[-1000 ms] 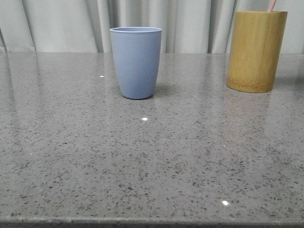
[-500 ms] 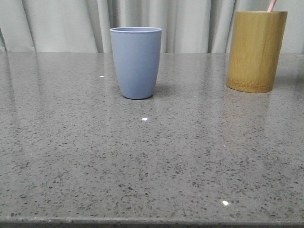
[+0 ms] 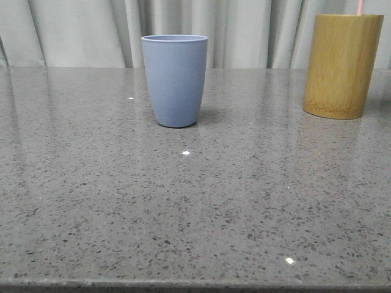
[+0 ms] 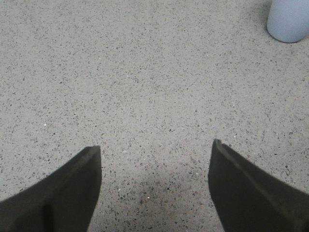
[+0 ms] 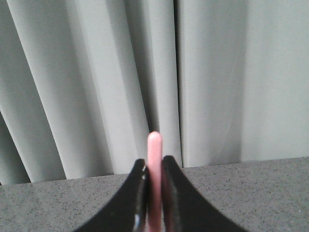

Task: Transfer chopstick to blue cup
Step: 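Close the right gripper on the pink chopstick and lift it out, then carry the pink chopstick over the blue cup with the right gripper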

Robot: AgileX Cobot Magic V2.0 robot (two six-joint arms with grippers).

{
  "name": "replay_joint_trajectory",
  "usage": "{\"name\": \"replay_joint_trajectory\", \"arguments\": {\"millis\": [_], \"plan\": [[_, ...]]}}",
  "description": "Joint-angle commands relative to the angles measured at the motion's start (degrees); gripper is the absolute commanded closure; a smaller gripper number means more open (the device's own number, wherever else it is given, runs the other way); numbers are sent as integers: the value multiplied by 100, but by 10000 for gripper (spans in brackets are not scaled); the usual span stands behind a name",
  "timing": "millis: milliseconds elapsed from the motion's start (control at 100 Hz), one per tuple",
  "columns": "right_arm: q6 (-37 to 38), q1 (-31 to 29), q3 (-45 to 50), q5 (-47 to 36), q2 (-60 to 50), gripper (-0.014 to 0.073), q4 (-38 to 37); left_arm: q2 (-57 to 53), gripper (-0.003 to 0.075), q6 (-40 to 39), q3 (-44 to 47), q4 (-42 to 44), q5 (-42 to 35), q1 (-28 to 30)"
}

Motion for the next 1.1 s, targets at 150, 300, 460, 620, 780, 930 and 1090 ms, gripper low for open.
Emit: {"name": "replay_joint_trajectory", "arguments": {"millis": [150,300,460,620,780,930,1090], "plan": [[194,-36,-201,-666,-266,662,-13,10,257,-30,-160,-91,-387,12],[213,-36,-208,-673,-495,661,-13,10,257,-30,-160,-91,-387,12],[213,-36,-314,-582,-906,660,-13,10,257,-30,-160,-91,-387,12],[259,-29,-690,121,-1401,660,-13,10,257,-30,-160,-91,-387,12],[582,113,-1018,521,-1741,660,-13,10,257,-30,-160,-91,-387,12],[973,524,-1078,276,-1772,660,-13,10,257,-30,-160,-102,-387,12],[1039,1162,-1078,-185,-1623,660,-105,10,257,-30,-160,-95,-387,12]]}}
